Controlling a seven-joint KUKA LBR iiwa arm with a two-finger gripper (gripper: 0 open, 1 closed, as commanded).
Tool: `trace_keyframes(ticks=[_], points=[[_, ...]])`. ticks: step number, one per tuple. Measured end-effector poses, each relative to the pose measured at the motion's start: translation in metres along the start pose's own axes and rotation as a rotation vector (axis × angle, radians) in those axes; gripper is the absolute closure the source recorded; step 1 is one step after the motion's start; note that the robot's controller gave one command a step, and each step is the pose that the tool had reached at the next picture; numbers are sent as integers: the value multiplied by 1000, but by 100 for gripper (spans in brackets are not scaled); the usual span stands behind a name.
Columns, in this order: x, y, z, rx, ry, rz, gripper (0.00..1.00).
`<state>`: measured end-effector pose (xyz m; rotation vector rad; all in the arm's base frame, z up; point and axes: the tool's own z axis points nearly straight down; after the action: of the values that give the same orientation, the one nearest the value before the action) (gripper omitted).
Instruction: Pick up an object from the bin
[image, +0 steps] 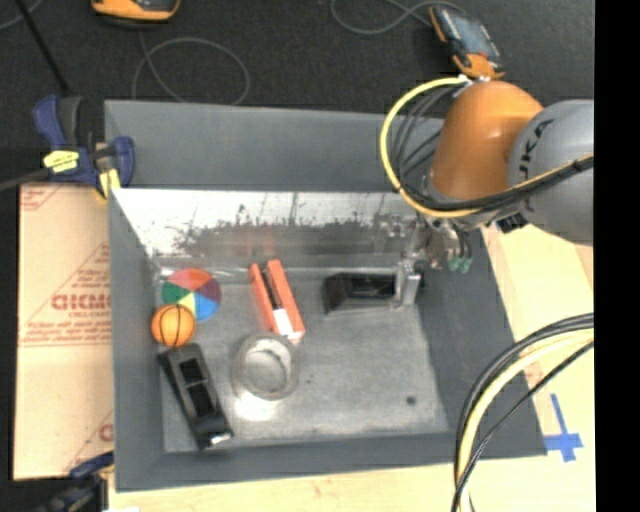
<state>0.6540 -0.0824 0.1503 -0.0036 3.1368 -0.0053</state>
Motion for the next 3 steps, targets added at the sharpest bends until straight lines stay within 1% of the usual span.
trace_keyframes(ticks=[1, 2, 3], points=[[-1, 1, 4, 1, -3, -6, 0], [16, -16, 49, -5, -5, 26, 0], [9, 7, 75, 0, -6, -121, 100]])
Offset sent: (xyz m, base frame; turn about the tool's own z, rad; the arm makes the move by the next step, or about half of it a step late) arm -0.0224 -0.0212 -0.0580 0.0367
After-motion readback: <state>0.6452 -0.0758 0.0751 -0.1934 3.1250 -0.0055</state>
